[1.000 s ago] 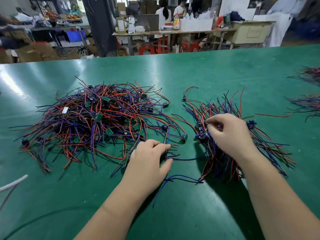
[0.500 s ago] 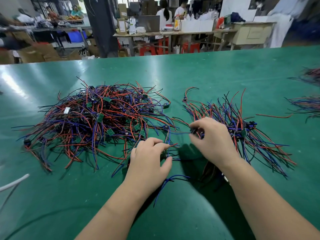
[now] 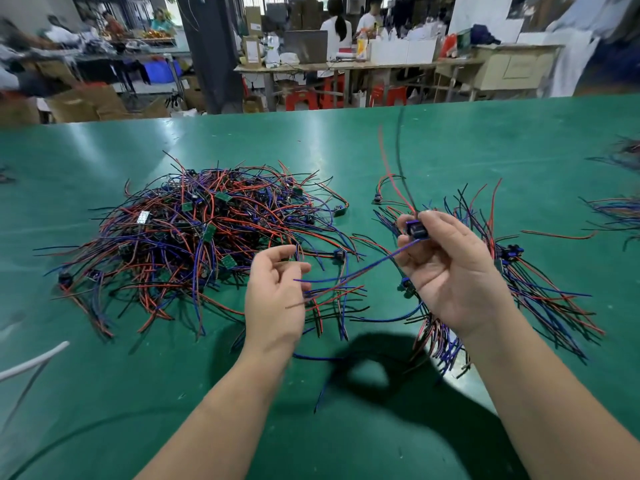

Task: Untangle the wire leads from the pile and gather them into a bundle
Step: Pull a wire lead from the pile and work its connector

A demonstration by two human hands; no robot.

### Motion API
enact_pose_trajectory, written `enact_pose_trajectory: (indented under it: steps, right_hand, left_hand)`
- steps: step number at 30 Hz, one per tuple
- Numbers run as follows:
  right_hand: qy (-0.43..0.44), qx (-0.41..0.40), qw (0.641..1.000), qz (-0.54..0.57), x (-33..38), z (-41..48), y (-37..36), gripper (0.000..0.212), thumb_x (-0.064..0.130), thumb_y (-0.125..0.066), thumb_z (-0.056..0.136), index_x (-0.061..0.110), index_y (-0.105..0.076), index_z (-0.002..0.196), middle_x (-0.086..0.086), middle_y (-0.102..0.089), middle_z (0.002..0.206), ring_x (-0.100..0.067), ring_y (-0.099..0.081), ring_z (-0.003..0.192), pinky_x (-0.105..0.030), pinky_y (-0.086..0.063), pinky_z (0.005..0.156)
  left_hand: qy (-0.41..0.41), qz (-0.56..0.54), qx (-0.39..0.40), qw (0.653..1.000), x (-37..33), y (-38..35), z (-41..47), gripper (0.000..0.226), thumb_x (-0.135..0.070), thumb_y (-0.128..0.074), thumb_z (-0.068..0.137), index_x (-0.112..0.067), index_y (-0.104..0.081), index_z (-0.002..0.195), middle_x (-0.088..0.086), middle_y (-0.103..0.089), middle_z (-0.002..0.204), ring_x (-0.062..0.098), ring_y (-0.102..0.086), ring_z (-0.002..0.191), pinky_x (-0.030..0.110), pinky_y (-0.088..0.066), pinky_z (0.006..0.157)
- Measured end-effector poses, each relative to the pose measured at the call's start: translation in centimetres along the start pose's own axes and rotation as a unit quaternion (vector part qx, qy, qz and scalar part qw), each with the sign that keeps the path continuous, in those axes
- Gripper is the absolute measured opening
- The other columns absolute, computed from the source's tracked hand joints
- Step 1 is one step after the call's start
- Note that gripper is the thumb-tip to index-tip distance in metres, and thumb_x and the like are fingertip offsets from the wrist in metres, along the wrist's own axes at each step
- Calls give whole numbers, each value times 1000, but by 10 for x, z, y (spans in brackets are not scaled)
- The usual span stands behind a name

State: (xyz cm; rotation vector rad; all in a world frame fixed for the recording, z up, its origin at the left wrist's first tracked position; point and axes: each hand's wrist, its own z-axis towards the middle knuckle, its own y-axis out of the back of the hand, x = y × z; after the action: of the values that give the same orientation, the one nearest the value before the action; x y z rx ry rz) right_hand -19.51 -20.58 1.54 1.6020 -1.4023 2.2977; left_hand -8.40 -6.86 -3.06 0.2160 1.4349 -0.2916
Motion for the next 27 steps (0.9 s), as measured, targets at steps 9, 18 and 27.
enact_pose_trajectory:
  steps: [9,18,27]
  right_hand:
    - [-138,99,983,-72,-10,-4,-1,23,11,-64,66,17,-77,84,-4,-74,80,-16,-71,67,-21,-55,61]
    - [-146,76,979,-124,-26,-1,2,13,9,-66,66,18,-75,65,-5,-73,77,-10,-68,70,-16,-48,61]
    - [-103,78,955,-267,-29,2,9,10,0,-70,69,4,-71,78,-6,-71,67,-11,-65,59,-17,-52,57]
  left_hand:
    - [211,-95,161,960,-21,-8,-11,44,-53,-57,80,-12,-68,68,-1,-71,62,9,-59,41,16,-43,38]
    - [155,-111,243,951,-15,-5,-24,30,-42,-75,53,-16,-77,69,8,-72,67,16,-69,60,23,-53,51]
    - [221,-126,208,945,-9,-6,-21,4,-8,-72,76,-7,-75,73,7,-70,65,11,-62,49,19,-49,47]
